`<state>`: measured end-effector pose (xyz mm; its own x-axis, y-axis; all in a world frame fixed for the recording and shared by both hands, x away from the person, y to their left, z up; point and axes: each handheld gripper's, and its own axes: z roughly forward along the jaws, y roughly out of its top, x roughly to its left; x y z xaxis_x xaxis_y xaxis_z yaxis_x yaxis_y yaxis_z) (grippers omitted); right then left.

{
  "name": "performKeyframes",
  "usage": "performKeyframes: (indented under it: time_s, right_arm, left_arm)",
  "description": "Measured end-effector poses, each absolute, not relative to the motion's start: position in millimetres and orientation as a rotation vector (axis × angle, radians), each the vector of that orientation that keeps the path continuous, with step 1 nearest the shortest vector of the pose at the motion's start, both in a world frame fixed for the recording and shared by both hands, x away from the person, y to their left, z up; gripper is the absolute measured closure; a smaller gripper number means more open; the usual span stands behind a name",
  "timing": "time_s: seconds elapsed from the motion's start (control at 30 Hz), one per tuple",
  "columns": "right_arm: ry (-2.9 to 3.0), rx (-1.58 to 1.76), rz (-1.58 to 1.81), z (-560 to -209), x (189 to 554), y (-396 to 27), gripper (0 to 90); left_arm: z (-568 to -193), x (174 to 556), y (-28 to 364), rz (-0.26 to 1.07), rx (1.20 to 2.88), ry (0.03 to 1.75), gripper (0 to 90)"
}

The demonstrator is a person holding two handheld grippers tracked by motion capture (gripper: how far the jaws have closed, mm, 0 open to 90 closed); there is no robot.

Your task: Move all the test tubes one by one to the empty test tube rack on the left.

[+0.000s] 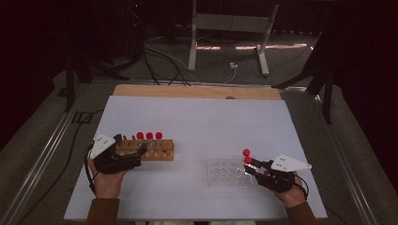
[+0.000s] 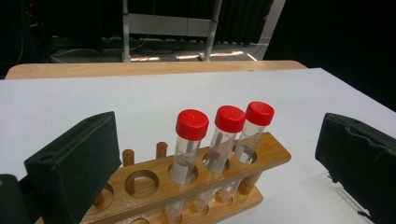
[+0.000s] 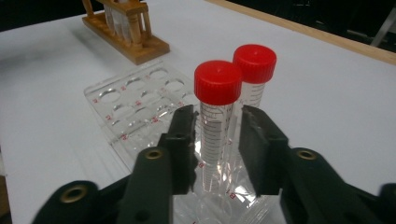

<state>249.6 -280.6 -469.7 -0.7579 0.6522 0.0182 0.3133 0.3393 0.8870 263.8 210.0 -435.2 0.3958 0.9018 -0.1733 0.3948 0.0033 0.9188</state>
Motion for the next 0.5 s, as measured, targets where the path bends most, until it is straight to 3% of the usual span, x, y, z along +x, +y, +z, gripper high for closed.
performKeyframes:
  time_s: [0.5]
  right_arm:
    - [2.298,0.850,1.360,-479.1,255.3,-274.1,73.2]
  left_arm:
    - [-437.4,265.0,207.1,0.595,1.612,1.178,0.6]
